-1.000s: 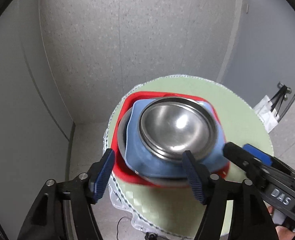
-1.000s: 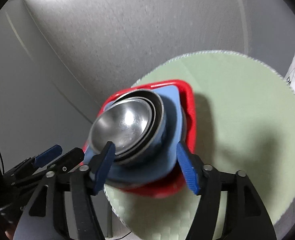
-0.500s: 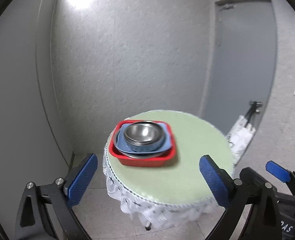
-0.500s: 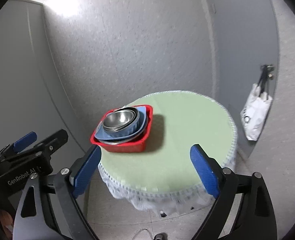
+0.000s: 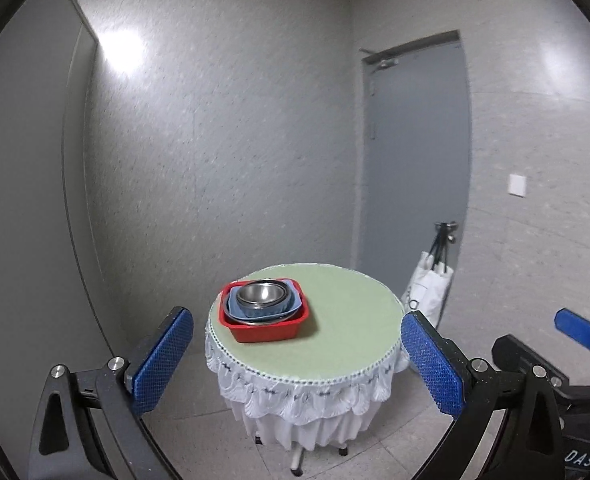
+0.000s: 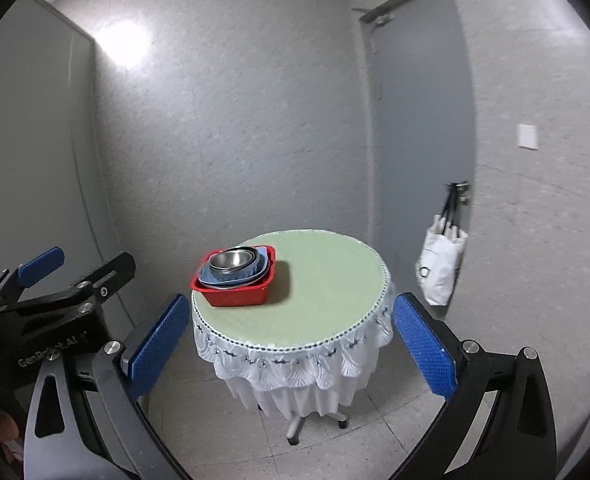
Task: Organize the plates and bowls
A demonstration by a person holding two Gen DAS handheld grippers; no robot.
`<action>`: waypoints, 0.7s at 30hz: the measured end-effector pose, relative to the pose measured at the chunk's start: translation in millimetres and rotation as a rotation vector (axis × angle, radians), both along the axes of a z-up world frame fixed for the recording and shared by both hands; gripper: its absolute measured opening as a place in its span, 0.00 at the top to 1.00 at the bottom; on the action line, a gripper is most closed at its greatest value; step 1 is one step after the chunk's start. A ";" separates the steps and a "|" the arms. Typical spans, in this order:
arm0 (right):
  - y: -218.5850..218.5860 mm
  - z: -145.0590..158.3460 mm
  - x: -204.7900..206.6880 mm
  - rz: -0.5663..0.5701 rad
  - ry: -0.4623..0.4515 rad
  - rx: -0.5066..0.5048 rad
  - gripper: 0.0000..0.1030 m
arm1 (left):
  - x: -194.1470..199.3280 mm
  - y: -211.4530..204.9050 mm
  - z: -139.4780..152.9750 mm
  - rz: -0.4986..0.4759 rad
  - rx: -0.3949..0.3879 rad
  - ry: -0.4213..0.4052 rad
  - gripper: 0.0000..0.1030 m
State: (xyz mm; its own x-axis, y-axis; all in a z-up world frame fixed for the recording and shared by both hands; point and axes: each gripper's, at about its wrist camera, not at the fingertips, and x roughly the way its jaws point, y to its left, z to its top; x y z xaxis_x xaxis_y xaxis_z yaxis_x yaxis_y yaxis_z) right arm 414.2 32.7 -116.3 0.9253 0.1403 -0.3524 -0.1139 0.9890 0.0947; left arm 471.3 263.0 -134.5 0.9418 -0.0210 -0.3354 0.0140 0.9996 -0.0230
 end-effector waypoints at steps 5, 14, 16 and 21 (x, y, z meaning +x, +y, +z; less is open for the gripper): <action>19.7 6.7 -77.9 -0.074 -0.008 0.002 0.00 | -78.9 25.0 -3.6 -0.042 0.032 -0.032 0.00; 38.9 24.7 -176.0 -0.146 -0.022 -0.001 0.00 | -209.1 61.6 12.5 -0.099 0.015 -0.064 0.00; 40.9 28.6 -193.6 -0.155 -0.027 -0.007 0.00 | -230.5 64.3 16.1 -0.111 0.009 -0.063 0.00; 34.9 31.8 -224.1 -0.172 -0.044 -0.013 0.00 | -278.3 65.6 23.5 -0.121 0.012 -0.081 0.00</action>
State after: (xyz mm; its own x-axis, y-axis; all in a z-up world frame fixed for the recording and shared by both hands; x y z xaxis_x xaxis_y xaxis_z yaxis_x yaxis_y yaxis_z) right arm 190.1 67.5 -84.5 0.9499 -0.0259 -0.3114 0.0535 0.9953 0.0806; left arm 193.0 328.7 -111.0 0.9566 -0.1326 -0.2596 0.1360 0.9907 -0.0047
